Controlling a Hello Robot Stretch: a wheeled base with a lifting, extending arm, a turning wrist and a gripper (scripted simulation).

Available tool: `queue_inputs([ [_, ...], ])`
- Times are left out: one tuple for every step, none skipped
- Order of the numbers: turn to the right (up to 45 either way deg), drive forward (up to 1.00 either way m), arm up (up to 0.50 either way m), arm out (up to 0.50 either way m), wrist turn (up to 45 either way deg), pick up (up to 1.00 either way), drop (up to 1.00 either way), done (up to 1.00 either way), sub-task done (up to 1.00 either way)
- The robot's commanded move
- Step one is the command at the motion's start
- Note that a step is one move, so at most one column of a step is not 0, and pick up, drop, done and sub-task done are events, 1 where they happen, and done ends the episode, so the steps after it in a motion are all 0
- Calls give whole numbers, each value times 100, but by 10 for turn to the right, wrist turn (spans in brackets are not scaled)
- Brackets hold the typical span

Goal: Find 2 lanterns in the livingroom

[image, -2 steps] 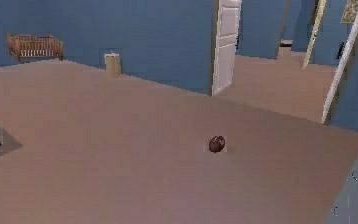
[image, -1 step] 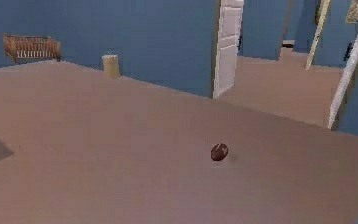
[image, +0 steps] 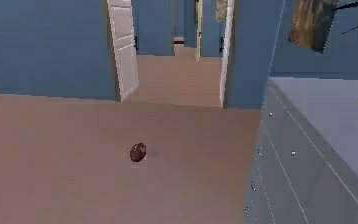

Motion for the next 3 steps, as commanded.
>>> queue_inputs([
  [0, 100, 0, 0, 0, 0, 0, 0, 0],
  [0, 100, 0, 0, 0, 0, 0, 0, 0],
  [0, 100, 0, 0, 0, 0, 0, 0, 0],
])
